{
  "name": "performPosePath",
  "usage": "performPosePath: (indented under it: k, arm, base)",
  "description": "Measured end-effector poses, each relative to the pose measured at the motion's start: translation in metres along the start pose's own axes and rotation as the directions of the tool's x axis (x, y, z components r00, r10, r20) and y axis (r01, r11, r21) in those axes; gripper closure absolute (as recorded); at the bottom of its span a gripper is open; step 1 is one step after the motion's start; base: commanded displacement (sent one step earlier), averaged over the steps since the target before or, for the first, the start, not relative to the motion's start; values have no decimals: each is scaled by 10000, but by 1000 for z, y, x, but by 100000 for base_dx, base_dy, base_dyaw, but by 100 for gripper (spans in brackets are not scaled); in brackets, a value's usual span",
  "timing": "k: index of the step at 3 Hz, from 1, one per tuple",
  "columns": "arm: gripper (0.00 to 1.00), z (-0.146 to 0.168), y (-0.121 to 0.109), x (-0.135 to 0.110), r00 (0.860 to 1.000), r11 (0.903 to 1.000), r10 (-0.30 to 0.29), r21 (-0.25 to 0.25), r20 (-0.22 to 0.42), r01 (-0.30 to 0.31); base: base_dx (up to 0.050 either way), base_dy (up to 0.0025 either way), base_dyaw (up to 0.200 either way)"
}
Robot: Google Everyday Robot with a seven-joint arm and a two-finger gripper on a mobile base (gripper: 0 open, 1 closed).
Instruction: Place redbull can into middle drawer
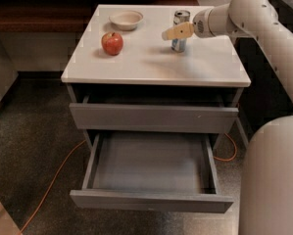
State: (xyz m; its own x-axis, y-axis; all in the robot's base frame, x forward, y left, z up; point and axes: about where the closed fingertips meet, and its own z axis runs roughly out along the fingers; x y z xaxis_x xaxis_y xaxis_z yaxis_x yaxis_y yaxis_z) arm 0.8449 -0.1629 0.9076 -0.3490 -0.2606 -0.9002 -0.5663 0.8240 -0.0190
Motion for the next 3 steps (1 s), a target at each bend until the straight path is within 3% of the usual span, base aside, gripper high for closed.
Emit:
performPosePath:
  k: [1, 3]
  arm:
    - [15, 11, 3, -16, 9995, 9998, -2, -223, 329, 9]
    - [62, 10, 2, -28, 9974, 9993, 174, -333, 702, -151]
  base:
    - [0, 0, 0]
    - [0, 0, 0]
